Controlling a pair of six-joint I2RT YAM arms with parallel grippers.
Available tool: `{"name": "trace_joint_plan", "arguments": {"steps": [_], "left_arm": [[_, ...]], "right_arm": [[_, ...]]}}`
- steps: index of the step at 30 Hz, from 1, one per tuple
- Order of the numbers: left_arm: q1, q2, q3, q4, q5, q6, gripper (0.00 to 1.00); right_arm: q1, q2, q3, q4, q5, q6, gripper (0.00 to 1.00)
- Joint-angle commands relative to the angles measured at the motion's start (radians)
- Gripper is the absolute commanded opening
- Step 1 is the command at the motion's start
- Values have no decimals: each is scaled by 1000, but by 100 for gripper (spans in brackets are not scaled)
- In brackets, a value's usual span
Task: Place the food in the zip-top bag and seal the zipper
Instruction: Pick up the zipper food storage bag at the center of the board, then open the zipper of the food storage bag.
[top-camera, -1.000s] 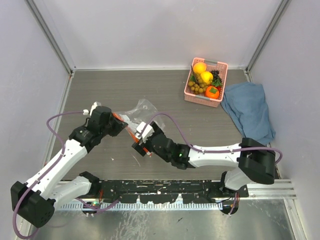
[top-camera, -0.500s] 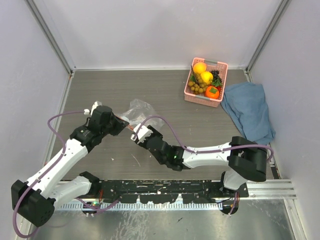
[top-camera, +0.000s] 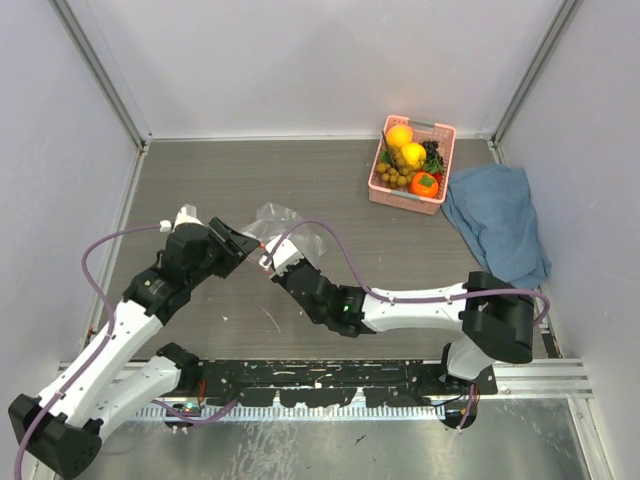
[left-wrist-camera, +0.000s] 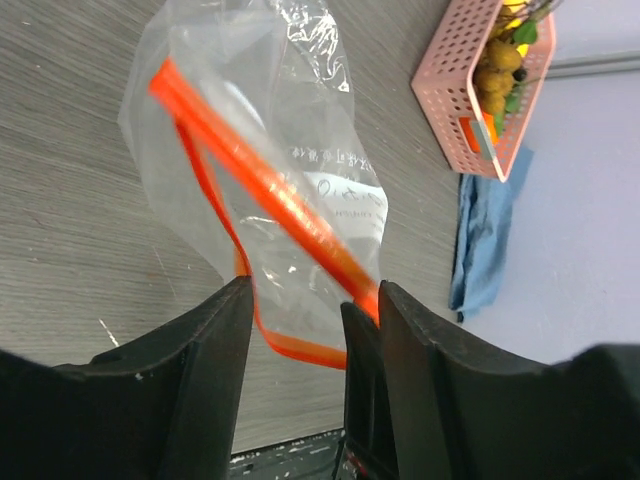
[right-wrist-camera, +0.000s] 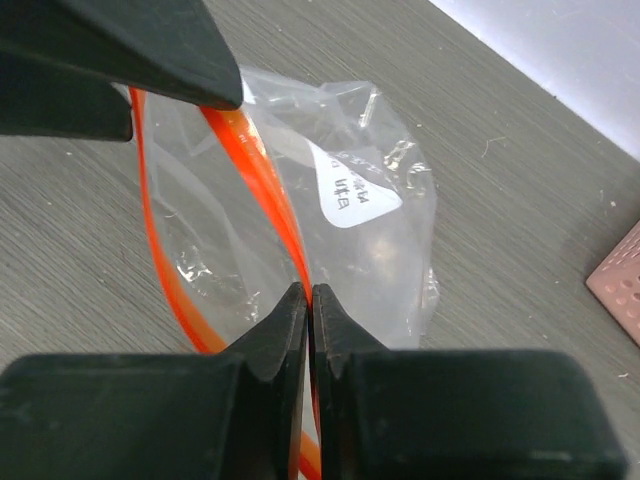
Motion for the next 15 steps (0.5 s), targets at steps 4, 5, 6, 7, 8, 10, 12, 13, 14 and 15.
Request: {"name": "trace_joint_plan", "arguments": {"steps": [4, 5, 6, 7, 8, 10, 12, 13, 14, 15], "left_arm": [[-5, -146, -55, 20, 46, 9, 57], [-5, -166, -64, 16, 51, -4, 57], [-6, -183, -75, 16, 55, -17, 57], [-5, -201, -87, 16, 59, -28, 58], [-6, -217, -98, 16, 59, -33, 58], [-5, -237, -122, 11, 55, -42, 59], [-5, -241, -147, 15, 53, -57, 59], [-5, -236, -159, 23, 57, -69, 59], [-5, -231, -169, 34, 61, -80, 59], [-5, -221, -181, 42, 64, -93, 59]], "right_arm": [[-7, -39, 97, -87, 34, 181, 8], [-8, -37, 105, -102, 38, 199, 8], [-8, -39, 110, -112, 40, 213, 8], [-9, -41, 110, -118, 41, 228, 8], [-9, -45, 110, -122, 41, 241, 8], [-10, -53, 105, -126, 42, 270, 8], [-12, -61, 103, -127, 41, 297, 8], [-13, -63, 102, -128, 41, 311, 8], [-15, -64, 102, -128, 41, 321, 8], [-15, -65, 102, -130, 40, 330, 8]]}}
